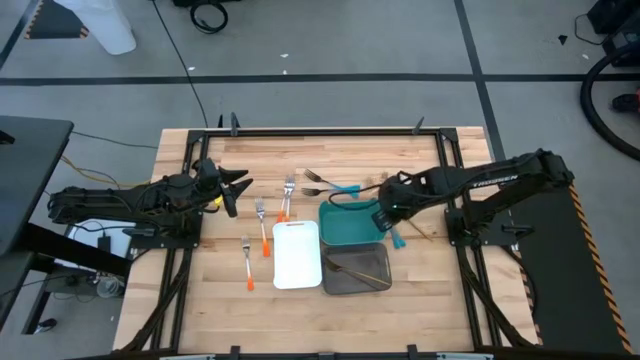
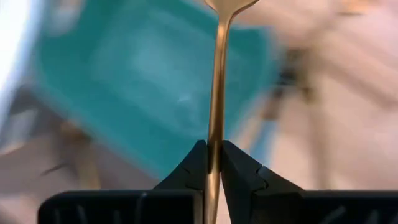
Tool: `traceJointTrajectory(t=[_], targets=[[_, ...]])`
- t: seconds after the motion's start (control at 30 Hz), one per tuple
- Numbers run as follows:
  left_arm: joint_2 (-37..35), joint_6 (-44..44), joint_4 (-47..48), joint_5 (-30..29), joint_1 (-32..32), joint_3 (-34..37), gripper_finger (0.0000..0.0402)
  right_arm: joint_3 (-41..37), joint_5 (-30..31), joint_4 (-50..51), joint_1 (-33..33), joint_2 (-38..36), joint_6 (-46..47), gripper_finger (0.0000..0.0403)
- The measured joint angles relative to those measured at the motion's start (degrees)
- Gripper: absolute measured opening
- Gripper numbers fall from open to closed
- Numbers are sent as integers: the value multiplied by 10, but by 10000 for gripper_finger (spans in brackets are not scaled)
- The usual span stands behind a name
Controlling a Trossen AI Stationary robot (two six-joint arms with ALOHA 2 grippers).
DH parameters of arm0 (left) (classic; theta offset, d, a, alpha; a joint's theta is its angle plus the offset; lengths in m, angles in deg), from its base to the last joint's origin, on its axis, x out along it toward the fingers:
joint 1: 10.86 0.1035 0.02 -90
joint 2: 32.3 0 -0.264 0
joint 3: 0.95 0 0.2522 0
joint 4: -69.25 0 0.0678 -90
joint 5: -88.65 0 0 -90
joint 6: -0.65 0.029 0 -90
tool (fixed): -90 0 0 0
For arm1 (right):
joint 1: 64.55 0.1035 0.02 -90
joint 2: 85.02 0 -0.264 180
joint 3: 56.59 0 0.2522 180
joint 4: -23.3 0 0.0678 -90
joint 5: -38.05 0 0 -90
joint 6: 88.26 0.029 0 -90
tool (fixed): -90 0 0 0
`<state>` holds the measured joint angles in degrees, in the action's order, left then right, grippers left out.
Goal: Sort silverware by color (type)
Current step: Put the gold fork into the black bin
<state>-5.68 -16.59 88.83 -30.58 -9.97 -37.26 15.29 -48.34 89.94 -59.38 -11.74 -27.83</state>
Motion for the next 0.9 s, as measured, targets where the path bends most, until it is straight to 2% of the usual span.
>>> traceJointTrajectory(t=[0.07,0.2,0.33,0.5,0.67,0.9], targets=[[0,0,0,0,0,0,160,15,-27,-25,18,17,-6,38],[0,-1,-1,0,0,0,160,74,-65,-9,55,81,-13,38],[0,-1,0,0,0,0,160,151,-101,47,80,158,-26,38],[0,-1,0,0,0,0,160,220,-179,81,97,247,-64,38],[0,-1,0,0,0,0,160,258,-262,95,103,312,-106,38],[0,-2,0,7,0,0,160,291,-333,108,92,362,-148,38]])
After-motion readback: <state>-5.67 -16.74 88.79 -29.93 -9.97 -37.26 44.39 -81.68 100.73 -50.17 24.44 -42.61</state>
